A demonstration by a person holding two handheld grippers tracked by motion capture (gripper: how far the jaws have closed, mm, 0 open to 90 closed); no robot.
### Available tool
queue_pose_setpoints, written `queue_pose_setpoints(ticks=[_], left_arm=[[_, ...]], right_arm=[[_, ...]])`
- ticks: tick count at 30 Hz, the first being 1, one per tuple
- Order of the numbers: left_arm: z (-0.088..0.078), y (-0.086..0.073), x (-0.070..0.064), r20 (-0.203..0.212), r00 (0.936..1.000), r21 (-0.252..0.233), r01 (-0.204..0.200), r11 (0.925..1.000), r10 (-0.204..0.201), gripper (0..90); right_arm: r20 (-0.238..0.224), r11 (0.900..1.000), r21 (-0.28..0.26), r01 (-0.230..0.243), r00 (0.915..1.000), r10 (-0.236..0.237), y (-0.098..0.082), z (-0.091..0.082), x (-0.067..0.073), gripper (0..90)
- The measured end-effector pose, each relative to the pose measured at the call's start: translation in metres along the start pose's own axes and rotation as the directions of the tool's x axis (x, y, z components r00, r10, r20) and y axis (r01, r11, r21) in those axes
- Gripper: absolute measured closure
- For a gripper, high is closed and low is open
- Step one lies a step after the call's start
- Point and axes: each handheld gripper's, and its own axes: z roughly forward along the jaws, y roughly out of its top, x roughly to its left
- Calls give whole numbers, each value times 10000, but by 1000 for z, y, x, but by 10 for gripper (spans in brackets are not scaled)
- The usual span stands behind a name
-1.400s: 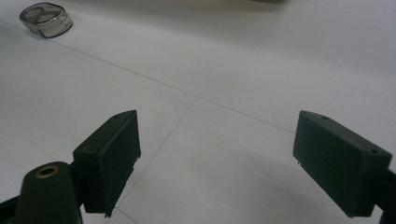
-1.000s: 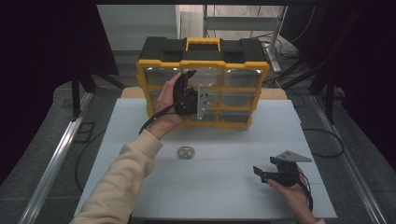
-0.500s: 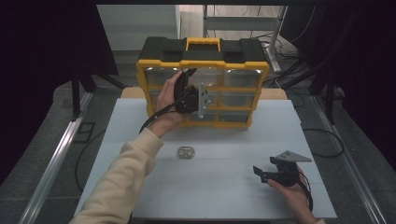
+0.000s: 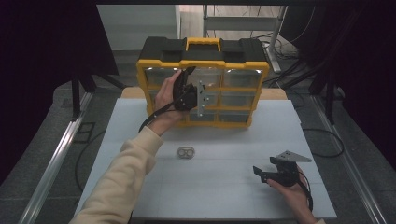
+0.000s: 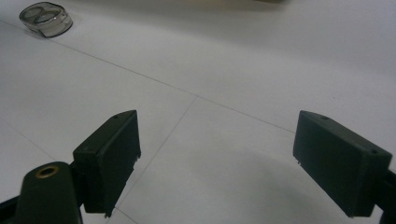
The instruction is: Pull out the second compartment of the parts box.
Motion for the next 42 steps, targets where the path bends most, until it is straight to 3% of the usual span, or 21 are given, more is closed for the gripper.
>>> queue_pose_setpoints(ticks=[23,42], left_arm=[[-1,-2,6,-801,9964,-103,-276,9996,267,637],[-1,-2,3,-1160,9905,-71,-746,9972,733,694]], right_arm=[[-2,10000,-3,7,10000,-7,0,0,0,151],[-7,10000,-12,-3,10000,3,0,0,-1,152]])
